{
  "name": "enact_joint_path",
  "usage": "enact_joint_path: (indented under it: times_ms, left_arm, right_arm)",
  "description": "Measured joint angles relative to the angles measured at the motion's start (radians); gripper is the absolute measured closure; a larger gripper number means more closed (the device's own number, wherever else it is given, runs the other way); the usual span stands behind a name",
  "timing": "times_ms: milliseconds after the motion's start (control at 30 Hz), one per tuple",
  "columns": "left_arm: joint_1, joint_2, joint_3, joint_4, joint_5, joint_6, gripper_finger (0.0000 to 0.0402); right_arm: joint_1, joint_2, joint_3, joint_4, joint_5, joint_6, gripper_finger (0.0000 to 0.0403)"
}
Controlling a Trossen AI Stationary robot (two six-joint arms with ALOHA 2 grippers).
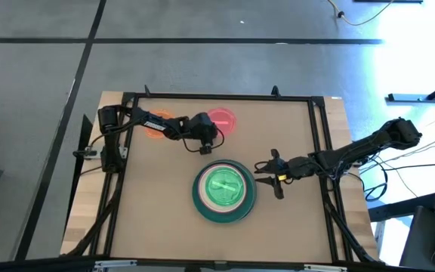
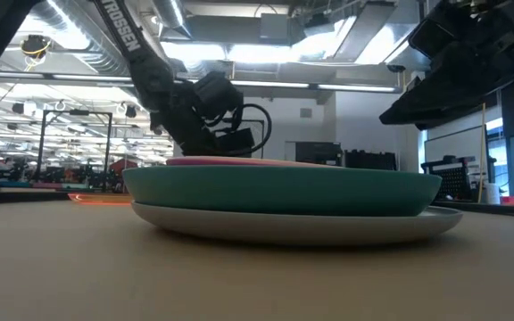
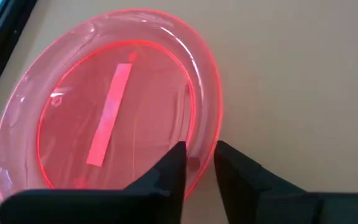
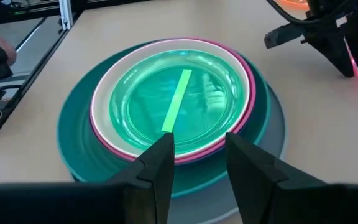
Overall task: Stack plastic plates
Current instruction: Stack the transparent pink plate on top of the light green plate
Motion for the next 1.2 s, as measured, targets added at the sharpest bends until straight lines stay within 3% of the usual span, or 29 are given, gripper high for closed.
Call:
enact_joint_path:
  times_ms: [200, 567, 967, 1200]
  left_arm:
    - [0.011, 0.03, 0.004, 0.011, 0.019, -0.012, 0.0393]
    - [-0.074, -0.073, -0.002, 0.061, 0.014, -0.022, 0.0398]
    - [-0.33, -0.255, -0.001, 0.008, 0.007, -0.203, 0.0399]
    - [-0.517, -0.301, -0.001, -0.014, -0.094, -0.289, 0.0397]
  right_arm:
    - [0.0, 0.0, 0.0, -0.009, 0.0, -0.006, 0.0269]
    - [0.0, 0.0, 0.0, -0.039, 0.008, -0.003, 0.0269]
    - [0.0, -0.002, 0.001, -0.004, -0.009, 0.032, 0.0269]
    - [-0.001, -0.002, 0.001, -0.017, 0.0, 0.05, 0.0269]
